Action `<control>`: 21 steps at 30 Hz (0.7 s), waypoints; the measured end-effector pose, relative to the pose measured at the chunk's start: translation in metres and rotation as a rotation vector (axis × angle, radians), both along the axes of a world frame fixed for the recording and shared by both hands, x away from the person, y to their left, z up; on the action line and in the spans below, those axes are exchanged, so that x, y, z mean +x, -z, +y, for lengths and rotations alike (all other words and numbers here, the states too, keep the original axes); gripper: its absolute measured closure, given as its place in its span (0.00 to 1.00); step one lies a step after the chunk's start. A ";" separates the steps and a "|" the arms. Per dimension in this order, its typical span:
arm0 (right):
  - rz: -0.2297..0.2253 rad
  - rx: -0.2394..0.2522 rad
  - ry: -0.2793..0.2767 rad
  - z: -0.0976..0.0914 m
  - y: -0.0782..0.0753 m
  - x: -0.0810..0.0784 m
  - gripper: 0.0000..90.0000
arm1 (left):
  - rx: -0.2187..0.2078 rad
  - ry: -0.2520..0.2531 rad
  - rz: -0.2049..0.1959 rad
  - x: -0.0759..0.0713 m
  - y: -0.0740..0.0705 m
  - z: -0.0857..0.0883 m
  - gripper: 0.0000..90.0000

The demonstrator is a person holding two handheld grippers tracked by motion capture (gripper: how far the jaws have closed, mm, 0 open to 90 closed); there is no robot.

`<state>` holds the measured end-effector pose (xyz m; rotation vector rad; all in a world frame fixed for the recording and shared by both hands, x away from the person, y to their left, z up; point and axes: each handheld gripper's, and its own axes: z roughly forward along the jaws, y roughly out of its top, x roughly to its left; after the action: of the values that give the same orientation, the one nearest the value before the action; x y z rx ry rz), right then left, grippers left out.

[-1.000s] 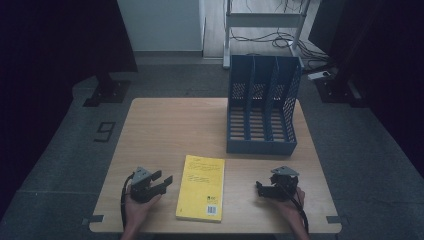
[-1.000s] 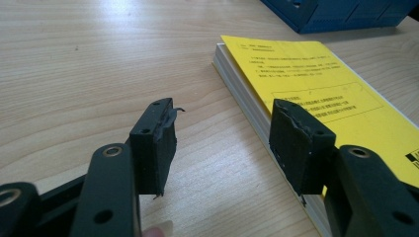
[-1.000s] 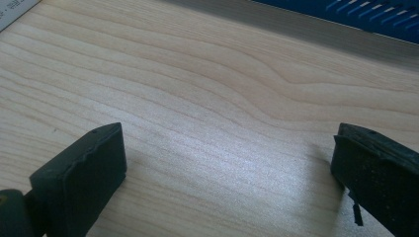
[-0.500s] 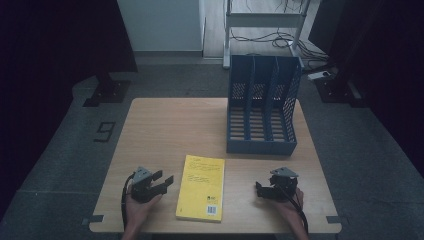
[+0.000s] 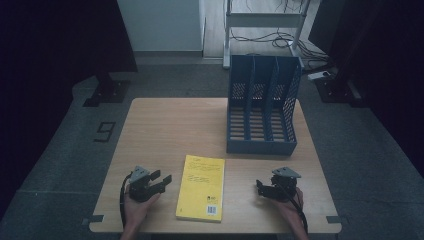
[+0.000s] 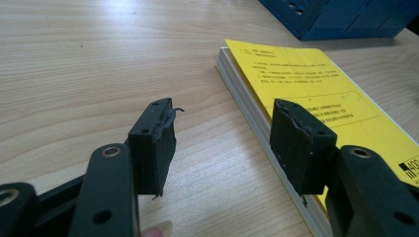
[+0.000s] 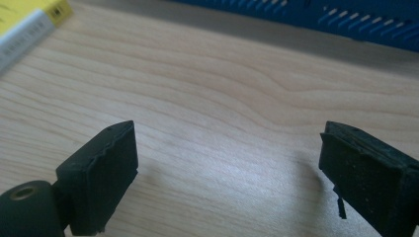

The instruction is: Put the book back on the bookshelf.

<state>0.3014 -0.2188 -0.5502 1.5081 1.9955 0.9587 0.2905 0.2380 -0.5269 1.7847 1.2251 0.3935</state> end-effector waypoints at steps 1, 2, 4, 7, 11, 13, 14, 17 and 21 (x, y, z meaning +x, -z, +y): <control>-0.005 0.007 -0.001 0.000 -0.001 0.000 0.09 | 0.004 -0.003 0.000 0.000 0.001 0.000 0.48; -0.012 0.016 -0.003 0.000 -0.002 0.000 0.10 | 0.006 -0.004 0.002 0.000 0.001 -0.001 0.48; -0.022 0.036 -0.007 0.002 -0.004 -0.001 0.11 | 0.007 -0.002 0.001 0.000 0.001 -0.002 0.48; -0.026 0.050 -0.018 0.006 -0.005 -0.002 0.12 | 0.004 0.001 -0.001 0.000 0.001 -0.003 0.48; -0.029 0.050 -0.036 0.013 -0.005 -0.002 0.13 | 0.005 0.009 0.009 0.001 0.003 -0.004 0.48; -0.032 0.056 -0.045 0.019 -0.005 -0.002 0.13 | 0.008 0.012 0.014 0.001 0.003 -0.004 0.48; -0.032 0.057 -0.047 0.020 -0.005 -0.002 0.13 | 0.007 0.013 0.015 0.001 0.003 -0.005 0.48; -0.031 0.067 -0.052 0.023 -0.006 -0.002 0.14 | 0.001 0.014 0.014 0.001 0.003 -0.005 0.48; -0.041 0.087 -0.074 0.034 -0.009 -0.001 0.14 | 0.004 0.016 0.023 0.001 0.003 -0.005 0.47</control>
<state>0.3005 -0.1846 -0.5412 1.4563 2.0169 1.1103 0.2915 0.2329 -0.5304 1.8056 1.2266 0.3676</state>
